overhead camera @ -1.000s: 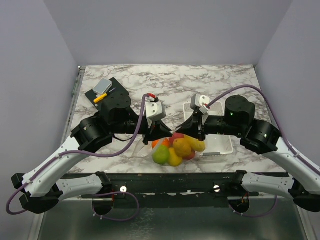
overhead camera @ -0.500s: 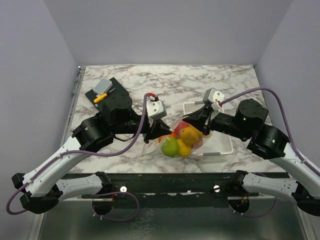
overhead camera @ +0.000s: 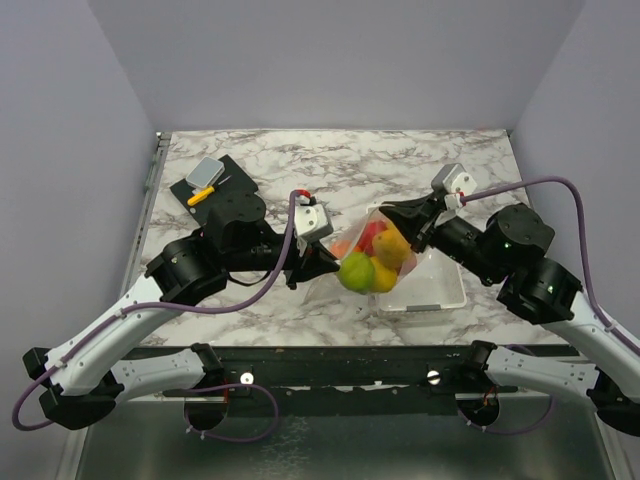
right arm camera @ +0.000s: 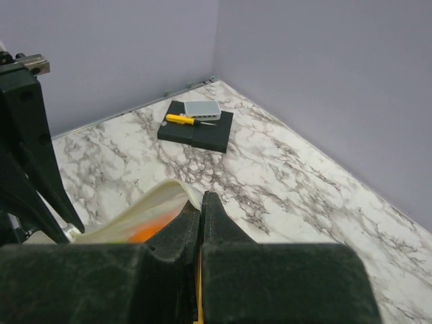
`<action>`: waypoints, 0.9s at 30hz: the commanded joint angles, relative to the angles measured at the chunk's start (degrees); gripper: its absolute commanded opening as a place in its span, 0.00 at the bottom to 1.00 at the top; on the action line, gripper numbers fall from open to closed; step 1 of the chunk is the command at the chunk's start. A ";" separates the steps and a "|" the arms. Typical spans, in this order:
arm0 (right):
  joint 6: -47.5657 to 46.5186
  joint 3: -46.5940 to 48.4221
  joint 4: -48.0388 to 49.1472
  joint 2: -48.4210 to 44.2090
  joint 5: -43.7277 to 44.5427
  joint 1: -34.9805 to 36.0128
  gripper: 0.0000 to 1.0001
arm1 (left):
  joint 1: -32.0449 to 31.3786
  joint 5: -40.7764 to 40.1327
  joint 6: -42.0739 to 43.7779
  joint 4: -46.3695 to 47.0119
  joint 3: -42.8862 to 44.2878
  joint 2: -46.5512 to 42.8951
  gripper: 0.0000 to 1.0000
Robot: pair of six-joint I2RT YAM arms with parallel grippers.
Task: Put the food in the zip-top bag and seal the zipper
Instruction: Zip the zipper food storage bag at the center of the board.
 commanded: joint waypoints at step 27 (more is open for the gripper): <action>-10.36 -6.87 28.04 -5.67 29.56 -0.32 0.01 | -0.35 -1.17 -0.73 -5.24 -2.96 -0.09 0.00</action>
